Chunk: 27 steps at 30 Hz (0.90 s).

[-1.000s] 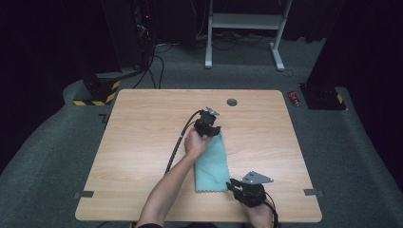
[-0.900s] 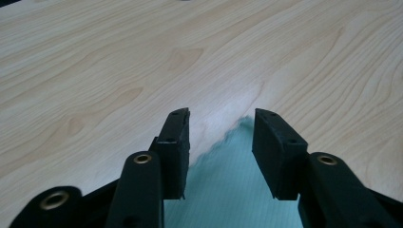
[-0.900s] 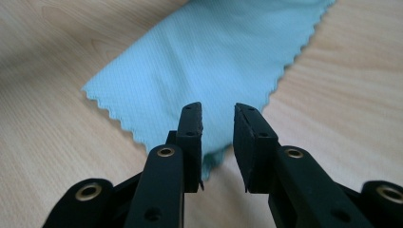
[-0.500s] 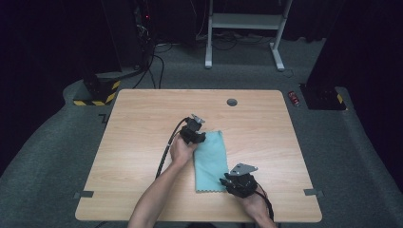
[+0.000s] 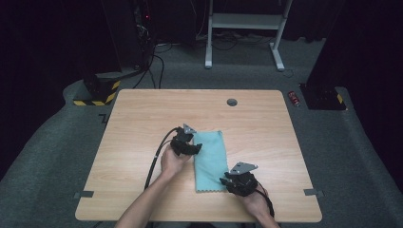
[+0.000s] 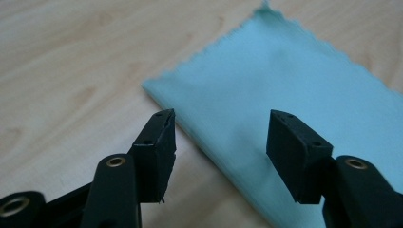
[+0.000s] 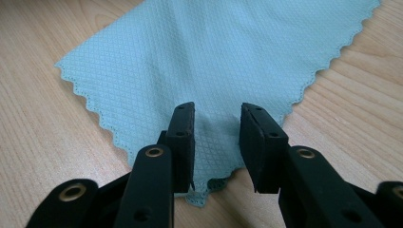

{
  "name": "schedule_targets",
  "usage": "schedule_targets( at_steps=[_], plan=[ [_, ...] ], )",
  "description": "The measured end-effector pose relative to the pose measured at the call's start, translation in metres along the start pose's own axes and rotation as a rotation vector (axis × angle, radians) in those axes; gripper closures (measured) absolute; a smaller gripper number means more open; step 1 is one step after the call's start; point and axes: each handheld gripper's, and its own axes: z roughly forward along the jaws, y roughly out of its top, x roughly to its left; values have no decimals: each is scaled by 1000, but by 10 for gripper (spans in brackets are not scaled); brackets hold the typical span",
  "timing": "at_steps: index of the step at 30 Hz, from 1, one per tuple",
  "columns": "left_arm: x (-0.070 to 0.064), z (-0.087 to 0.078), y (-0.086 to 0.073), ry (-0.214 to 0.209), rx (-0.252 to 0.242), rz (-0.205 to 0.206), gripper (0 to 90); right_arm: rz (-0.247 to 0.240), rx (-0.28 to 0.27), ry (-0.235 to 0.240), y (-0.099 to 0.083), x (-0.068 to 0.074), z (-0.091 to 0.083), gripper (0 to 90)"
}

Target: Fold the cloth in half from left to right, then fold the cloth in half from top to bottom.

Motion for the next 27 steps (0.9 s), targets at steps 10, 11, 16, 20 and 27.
schedule_targets(
  at_steps=[10,11,16,20,27],
  plan=[
    [-7,-23,-16,4,-41,-27,417,-5,-3,9,1,-1,-2,642],
    [-13,-27,-19,-19,-49,-27,412,0,-5,7,0,-1,-2,638],
    [-40,-38,-40,-61,-41,11,395,28,-14,-3,-1,-7,-4,632],
    [-48,-37,-55,-18,-15,21,393,34,-15,-9,-1,-9,-4,631],
    [-52,-53,-65,-46,-53,-32,378,33,-1,-16,-1,-10,-3,632]
  ],
)
